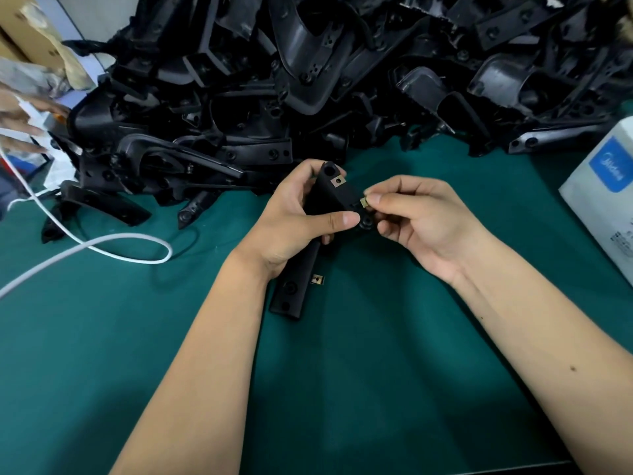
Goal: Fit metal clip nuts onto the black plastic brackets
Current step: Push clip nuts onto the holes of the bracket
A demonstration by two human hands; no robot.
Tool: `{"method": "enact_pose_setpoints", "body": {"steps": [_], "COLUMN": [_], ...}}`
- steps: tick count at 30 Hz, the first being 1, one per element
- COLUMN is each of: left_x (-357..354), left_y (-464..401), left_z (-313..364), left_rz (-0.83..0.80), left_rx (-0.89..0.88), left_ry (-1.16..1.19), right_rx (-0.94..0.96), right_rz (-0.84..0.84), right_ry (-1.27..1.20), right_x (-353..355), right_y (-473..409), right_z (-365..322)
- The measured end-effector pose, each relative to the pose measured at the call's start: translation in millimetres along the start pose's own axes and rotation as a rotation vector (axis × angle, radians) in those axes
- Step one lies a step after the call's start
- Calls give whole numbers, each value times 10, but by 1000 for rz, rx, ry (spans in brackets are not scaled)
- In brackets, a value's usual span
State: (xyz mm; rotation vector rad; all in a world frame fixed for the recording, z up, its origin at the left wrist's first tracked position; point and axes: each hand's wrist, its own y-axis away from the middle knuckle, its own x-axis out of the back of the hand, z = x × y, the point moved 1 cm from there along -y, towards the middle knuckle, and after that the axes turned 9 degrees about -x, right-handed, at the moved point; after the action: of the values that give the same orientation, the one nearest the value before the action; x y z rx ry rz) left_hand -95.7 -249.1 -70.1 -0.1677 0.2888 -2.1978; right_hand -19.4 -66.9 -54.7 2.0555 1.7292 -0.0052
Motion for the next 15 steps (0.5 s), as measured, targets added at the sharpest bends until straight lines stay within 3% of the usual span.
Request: {"method": "enact_pose_setpoints", "body": {"steps": [5, 15], "left_x": [-4, -13], "left_y": [-6, 0], "left_z": [-1, 13], "left_rz": [0, -14], "left_rx": [-2, 28], "left_ry": [13, -25], "right_rx": [-19, -17], "right_rz": [11, -21], "right_ry": [-42, 112], "right_x": [-3, 42], "right_y": [-6, 0], "right_z": [9, -18]}}
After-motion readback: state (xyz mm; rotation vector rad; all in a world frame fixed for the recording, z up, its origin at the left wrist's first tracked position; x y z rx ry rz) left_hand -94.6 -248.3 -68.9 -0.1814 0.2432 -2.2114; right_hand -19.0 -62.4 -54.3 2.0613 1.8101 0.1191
